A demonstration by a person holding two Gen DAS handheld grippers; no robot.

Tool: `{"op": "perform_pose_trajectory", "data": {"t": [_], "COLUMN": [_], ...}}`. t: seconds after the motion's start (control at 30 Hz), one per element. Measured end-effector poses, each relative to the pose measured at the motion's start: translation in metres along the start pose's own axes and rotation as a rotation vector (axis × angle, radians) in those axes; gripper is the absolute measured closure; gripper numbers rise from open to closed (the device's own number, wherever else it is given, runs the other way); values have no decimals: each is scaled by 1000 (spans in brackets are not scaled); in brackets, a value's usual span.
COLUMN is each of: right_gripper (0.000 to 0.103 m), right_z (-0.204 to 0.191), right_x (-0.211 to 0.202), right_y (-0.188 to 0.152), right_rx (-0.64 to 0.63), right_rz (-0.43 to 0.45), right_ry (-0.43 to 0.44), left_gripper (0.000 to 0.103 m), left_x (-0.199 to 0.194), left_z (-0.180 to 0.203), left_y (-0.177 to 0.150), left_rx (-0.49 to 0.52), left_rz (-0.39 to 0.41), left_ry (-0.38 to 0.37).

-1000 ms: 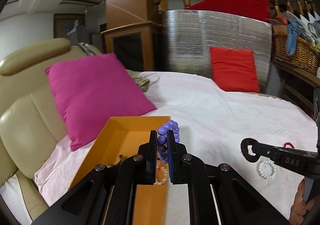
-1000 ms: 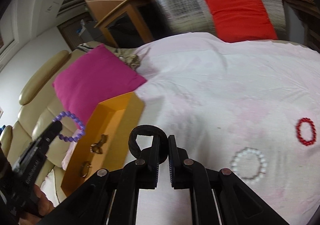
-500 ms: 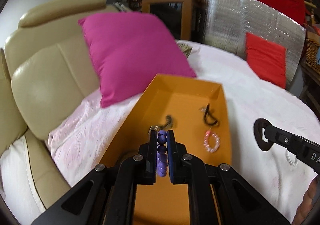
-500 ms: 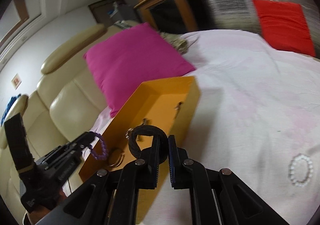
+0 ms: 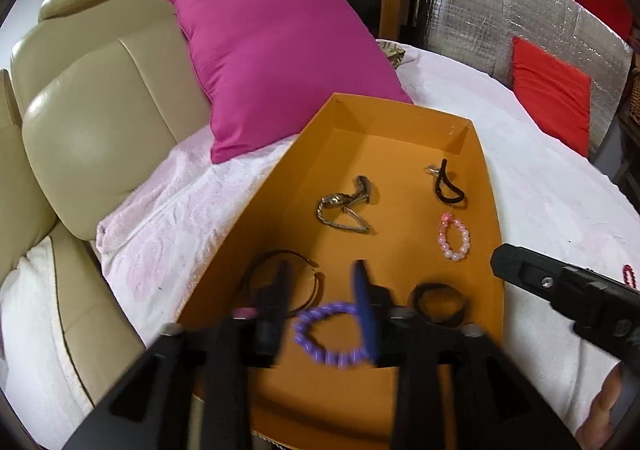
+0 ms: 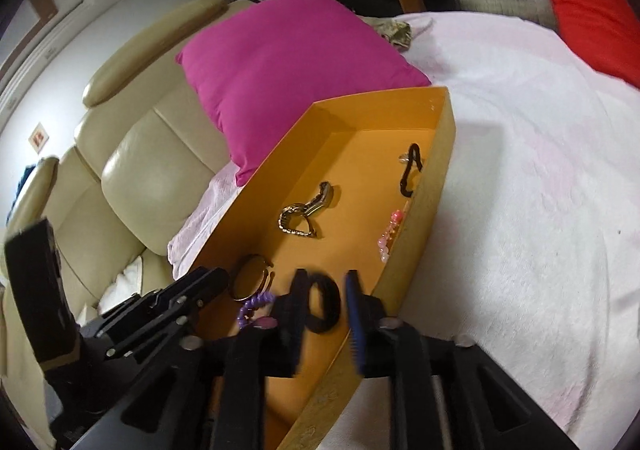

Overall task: Organize jewelry
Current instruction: 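Move both open tools back to the white and red bracelets, then grasp the white bead bracelet with the left tool while the right tool grasps the red bead bracelet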

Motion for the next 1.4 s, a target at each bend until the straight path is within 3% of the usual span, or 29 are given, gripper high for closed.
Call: {"op": "perform_pose_trajectory", "data": {"t": [0.07,0.17,0.43,0.57,0.83,1.2,1.4], "right_gripper": [53,53,53,53,53,53,56], "right_z": [5,17,86,123,200,317,364], "right_x": [-7,-20,-69,-104,-174,-241,-247], "right_y": [3,7,10,8,-7,-43,-48], "right_rx": [26,51,178,232,344,577,629], "right_rz": [35,81,159,198,256,273,247], "right_ry": [2,-16,-108,-154,-245,-361,-432], "left_gripper": [62,59,55,44,34,33,33], "left_x": [-3,-2,-7,-20,-36,-16,13], "left_z": [1,3,39,76,176,293,340], "left_y": [2,5,12,13,-3,-37,-46], "left_rx": [11,26,90,147,334,503,516], "left_rz": [23,44,99,157,211,65,-88], "left_ry": [21,49,20,-18,-130,-342,-477]}}
Point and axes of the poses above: each gripper's, at about its wrist camera, not at the fingertips, and x roughly the way its jaws point, z to its right, y to its top, the point moved 3 cm from there along x, roughly the way its jaws point, and after that the axes turned 2 degrees about -y, right-handed, at the moved point
